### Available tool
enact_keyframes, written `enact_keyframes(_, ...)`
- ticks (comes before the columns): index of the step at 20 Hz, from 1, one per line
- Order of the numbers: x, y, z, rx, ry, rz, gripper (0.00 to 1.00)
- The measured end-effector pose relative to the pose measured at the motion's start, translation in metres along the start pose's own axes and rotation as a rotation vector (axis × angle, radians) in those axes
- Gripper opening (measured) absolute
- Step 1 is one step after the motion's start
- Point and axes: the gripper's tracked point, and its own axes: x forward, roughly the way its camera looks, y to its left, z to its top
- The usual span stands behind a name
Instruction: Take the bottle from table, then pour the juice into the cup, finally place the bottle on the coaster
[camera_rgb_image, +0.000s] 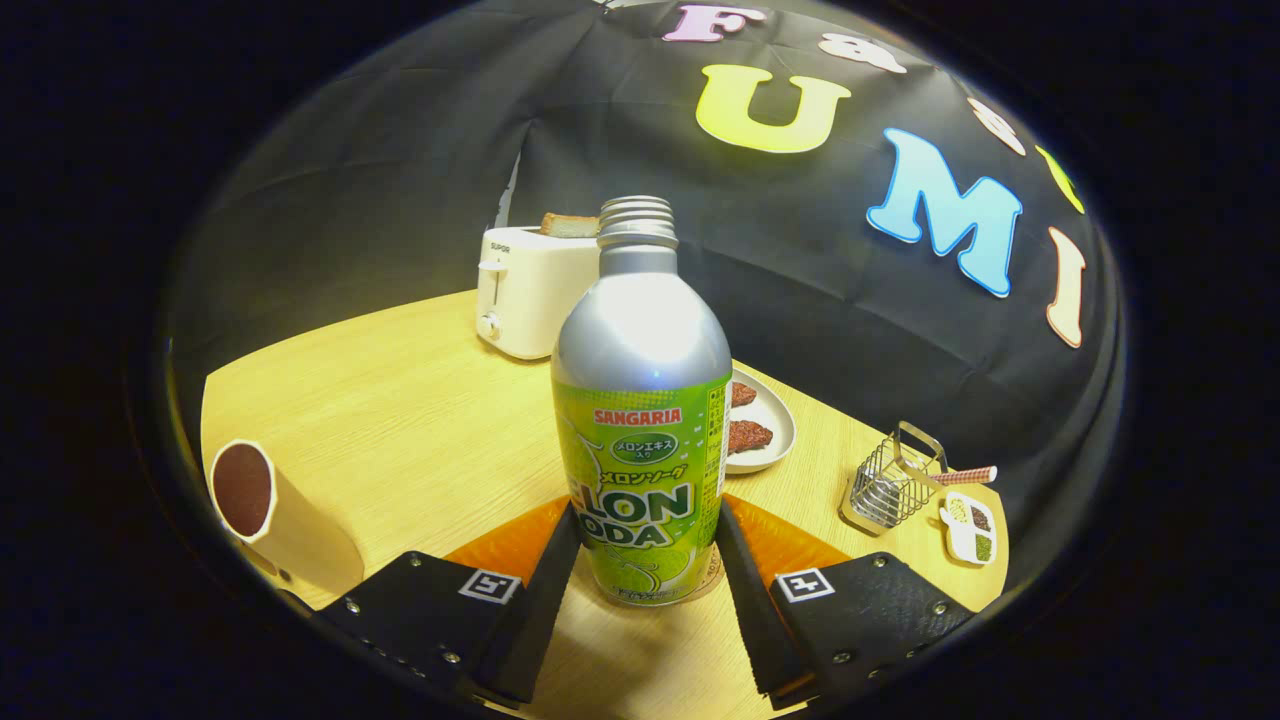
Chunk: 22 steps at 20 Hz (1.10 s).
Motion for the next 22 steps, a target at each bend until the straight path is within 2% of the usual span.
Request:
enact_keyframes(13,0.045,-0.017,-0.015,0.159,-0.014,-0.016,0.78)
enact_keyframes(22,0.035,-0.013,-0.025,0.213,0.019,-0.031,0.80)
